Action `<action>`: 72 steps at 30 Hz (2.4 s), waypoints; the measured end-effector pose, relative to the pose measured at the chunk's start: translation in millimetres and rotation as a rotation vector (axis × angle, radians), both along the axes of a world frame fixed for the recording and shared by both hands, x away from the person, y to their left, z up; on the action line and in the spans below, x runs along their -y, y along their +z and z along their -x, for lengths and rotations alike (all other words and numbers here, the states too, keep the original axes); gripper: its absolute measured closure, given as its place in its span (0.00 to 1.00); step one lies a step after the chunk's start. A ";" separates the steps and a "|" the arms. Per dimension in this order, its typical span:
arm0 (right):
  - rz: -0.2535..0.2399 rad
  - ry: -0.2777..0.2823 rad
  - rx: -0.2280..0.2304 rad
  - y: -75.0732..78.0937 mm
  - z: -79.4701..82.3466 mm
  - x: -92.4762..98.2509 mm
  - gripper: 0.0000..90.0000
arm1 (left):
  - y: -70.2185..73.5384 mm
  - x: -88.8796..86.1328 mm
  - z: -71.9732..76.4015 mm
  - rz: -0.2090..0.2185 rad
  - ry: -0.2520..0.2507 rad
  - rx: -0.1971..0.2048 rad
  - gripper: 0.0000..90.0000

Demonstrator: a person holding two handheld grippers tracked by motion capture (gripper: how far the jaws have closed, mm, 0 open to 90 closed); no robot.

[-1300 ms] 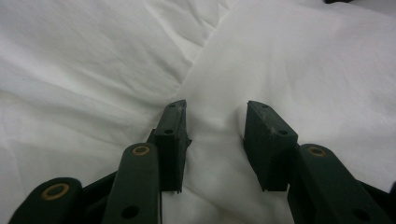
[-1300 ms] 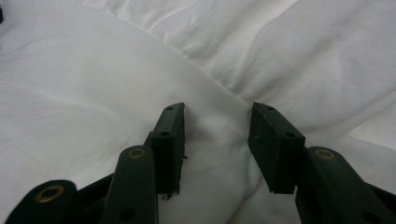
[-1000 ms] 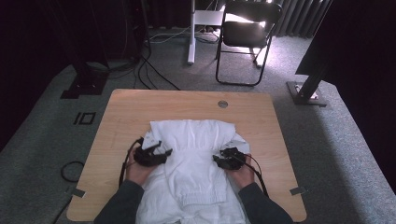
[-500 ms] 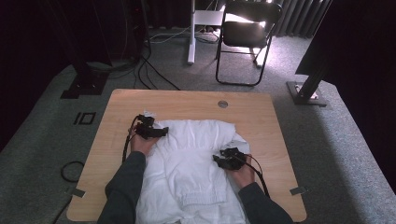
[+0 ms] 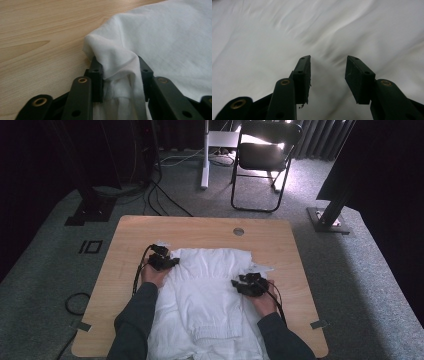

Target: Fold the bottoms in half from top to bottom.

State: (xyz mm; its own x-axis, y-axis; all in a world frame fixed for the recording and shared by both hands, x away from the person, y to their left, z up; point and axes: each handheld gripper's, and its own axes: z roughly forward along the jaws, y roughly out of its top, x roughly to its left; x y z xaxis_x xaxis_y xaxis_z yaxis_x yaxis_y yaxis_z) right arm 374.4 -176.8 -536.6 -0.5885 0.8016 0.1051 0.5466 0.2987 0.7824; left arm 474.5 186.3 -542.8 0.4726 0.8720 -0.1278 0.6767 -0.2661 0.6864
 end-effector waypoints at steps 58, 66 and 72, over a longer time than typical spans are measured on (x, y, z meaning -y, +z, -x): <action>-0.039 -0.089 0.185 98.5 -74.0 39.8 0.97 | 106.7 -12.5 46.4 0.141 -0.027 0.312 0.89; -0.076 -0.028 0.223 90.1 -13.3 54.1 0.97 | 100.5 -19.9 110.0 0.196 -0.097 0.363 0.89; -0.120 -0.024 0.208 65.8 31.1 61.2 0.96 | 76.3 -22.9 160.8 0.199 -0.142 0.345 0.88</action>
